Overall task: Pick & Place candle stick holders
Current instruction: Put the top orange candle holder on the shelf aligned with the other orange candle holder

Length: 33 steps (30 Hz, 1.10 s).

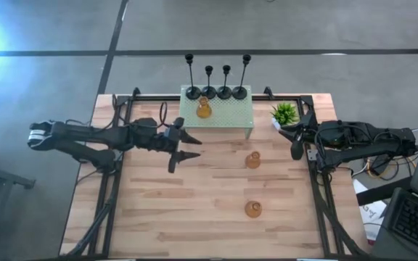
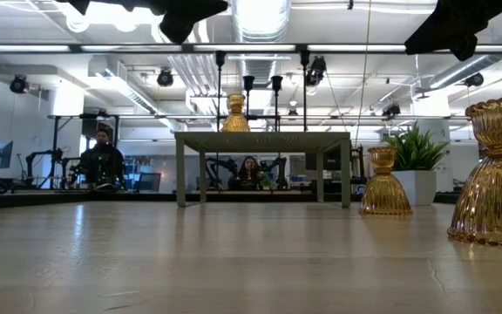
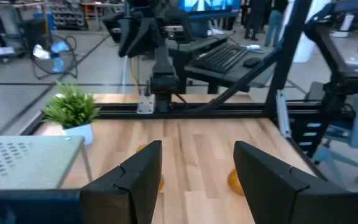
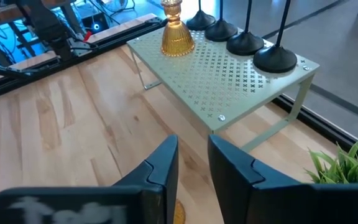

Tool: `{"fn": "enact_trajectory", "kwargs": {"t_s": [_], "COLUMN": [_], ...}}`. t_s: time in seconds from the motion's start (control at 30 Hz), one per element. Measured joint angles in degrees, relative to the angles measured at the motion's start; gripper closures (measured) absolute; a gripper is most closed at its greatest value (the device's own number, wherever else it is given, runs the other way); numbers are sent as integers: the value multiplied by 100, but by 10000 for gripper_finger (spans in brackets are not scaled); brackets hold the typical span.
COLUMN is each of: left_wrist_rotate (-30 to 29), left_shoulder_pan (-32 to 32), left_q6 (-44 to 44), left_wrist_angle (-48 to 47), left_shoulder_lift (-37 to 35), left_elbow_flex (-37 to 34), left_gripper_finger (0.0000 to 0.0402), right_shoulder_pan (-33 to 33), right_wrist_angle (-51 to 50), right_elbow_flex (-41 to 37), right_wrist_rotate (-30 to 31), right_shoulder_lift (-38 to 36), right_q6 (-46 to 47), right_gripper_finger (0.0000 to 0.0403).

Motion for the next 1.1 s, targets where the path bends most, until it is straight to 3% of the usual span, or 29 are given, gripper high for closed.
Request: {"fn": "enact_trajectory", "kwargs": {"t_s": [0.13,0.27,0.4,0.47,0.67,0.83,0.93,1.1], "left_wrist_rotate": [-417,-582,-699,-852,-1387,-1653,-1729,-2133], "left_shoulder_pan": [23,26,28,35,39,39,48,48], "left_q6": [-182,-492,-599,-598,-525,-570,-551,-586], "left_wrist_angle": [-13,-171,-615,-851,-1606,-1878,-1777,-1524], "left_shoulder_lift": [-134,-387,-733,-912,-1516,-2044,-2339,-2835], "left_elbow_flex": [-70,-169,-175,-175,-175,-273,-536,-1270], "left_gripper_finger": [197,197,197,197,197,197,201,222], "right_shoulder_pan": [1,-1,-1,1,-4,147,454,989], "right_wrist_angle": [219,1399,3019,3351,1395,619,223,482], "right_elbow_flex": [0,0,5,116,868,994,724,-141], "right_wrist_rotate": [0,-36,-701,-1068,-1752,-2580,-2617,-1965], "right_shoulder_lift": [2,-2,11,143,931,1190,1186,874], "right_q6": [19,-163,-1180,-1530,-548,181,424,675], "right_gripper_finger": [330,335,332,330,334,326,320,316]}}
